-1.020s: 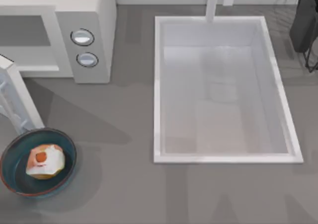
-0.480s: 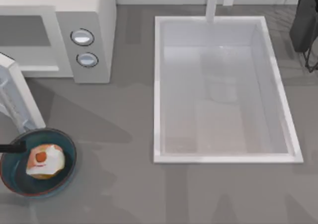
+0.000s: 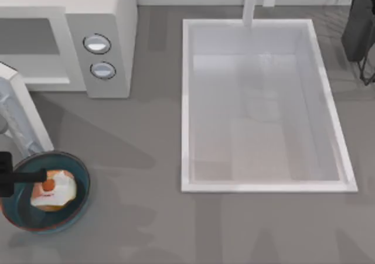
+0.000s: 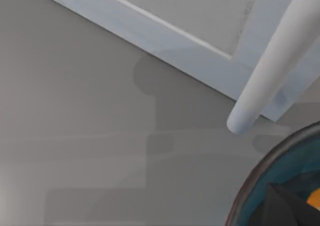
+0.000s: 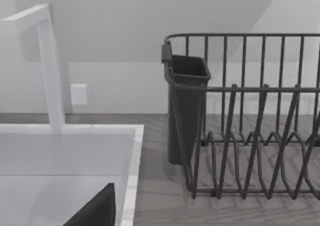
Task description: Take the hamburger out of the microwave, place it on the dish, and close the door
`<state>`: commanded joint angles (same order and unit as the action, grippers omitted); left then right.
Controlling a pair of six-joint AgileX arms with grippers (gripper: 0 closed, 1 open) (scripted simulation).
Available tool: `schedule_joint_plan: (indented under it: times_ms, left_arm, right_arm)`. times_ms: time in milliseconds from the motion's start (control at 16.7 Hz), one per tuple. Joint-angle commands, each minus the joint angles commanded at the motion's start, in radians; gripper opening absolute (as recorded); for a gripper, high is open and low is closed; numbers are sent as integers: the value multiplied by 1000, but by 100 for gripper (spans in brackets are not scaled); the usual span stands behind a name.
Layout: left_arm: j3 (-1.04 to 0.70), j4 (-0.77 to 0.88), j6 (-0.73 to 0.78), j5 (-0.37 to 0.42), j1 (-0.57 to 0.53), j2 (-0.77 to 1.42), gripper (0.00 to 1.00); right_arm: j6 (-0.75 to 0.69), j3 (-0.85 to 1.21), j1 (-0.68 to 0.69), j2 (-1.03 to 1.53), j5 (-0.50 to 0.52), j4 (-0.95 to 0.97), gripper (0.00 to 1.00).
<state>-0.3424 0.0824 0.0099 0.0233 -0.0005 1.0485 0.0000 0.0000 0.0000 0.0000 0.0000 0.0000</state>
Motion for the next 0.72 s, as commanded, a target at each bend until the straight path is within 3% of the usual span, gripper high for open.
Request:
schedule_joint_plan:
  times_ms: [240, 720]
  left_arm:
    - [-51, -34, 0, -1, -2, 74, 0]
    - [-278, -196, -1, -4, -10, 483, 0]
  right_arm:
    - [0, 0, 0, 0, 0, 0, 100]
    - [0, 0, 0, 0, 0, 0, 100]
